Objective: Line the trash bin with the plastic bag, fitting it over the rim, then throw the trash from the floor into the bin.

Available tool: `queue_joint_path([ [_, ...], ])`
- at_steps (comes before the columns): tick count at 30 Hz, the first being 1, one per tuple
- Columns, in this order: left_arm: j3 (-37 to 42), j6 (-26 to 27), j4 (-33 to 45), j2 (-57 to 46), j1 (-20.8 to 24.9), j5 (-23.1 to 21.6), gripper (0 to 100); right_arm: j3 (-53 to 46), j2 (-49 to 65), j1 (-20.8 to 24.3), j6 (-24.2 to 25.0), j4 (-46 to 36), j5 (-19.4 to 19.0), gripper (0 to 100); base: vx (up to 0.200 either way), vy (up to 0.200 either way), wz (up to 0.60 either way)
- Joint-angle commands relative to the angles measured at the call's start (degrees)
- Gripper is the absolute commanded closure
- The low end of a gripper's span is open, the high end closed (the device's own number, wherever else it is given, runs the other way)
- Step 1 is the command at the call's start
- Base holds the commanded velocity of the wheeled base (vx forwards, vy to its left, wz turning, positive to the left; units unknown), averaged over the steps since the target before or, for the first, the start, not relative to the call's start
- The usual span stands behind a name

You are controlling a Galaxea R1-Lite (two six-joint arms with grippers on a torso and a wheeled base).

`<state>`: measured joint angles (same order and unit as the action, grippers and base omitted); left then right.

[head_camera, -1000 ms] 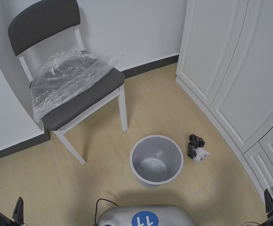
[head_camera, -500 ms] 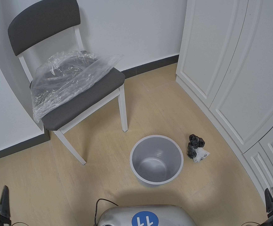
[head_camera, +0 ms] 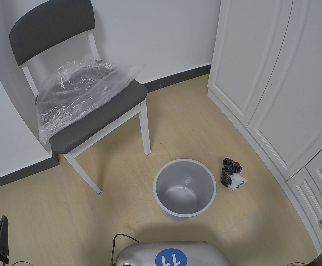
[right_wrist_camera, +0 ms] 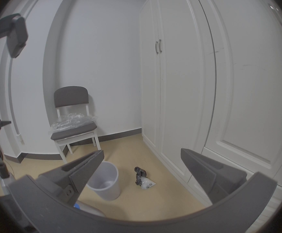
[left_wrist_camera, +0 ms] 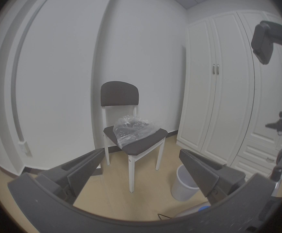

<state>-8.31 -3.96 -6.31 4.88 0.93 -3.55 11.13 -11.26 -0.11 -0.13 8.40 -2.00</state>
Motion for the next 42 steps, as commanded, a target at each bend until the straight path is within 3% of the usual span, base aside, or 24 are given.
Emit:
queue_joint_path([
  [1,-2.8,9.9,-12.2,30.8,0.4,-2.8,0,6.0,-35.2,0.8,5.2,22.5,2.9,0,0.000,0.000,0.00],
  [2,-2.8,9.9,-12.8,31.4,0.4,-2.8,0,6.0,-35.8,1.0,5.4,23.0,3.1,0,0.000,0.000,0.00],
  [5,0.2,9.9,-27.6,43.7,0.7,-2.8,0,7.5,-46.1,6.7,6.8,37.5,12.7,0,0.000,0.000,0.00],
  [8,0.7,10.0,-35.7,51.3,1.6,-2.7,0,10.0,-53.2,12.5,6.8,44.5,20.9,0,0.000,0.000,0.00],
  [9,0.7,10.0,-35.7,51.3,1.6,-2.7,0,10.0,-53.2,12.5,6.8,44.5,20.9,0,0.000,0.000,0.00],
  [11,-1.2,9.9,-42.1,58.1,2.8,-1.7,0,13.0,-58.4,16.5,6.7,48.4,25.3,0,0.000,0.000,0.00],
  [18,-5.3,10.3,-48.2,71.9,5.3,1.1,0,18.1,-64.5,17.2,6.7,49.3,25.7,0,0.000,0.000,0.00],
  [24,-7.5,10.4,-63.6,89.2,5.4,1.9,0,21.0,-68.9,17.4,6.5,49.5,25.0,0,0.000,0.000,0.00],
  [28,-6.8,12.8,-76.0,99.9,5.0,6.7,0,20.9,-71.5,18.8,6.6,50.6,25.1,0,0.000,0.000,0.00],
  [30,-5.7,14.4,-81.6,102.6,3.6,6.7,0,20.4,-72.0,18.8,6.3,51.9,25.1,0,0.000,0.000,0.00],
  [42,-4.8,15.2,-81.1,101.9,-0.6,5.0,0,20.4,-71.9,17.3,6.3,53.8,25.0,0,0.000,0.000,0.00],
])
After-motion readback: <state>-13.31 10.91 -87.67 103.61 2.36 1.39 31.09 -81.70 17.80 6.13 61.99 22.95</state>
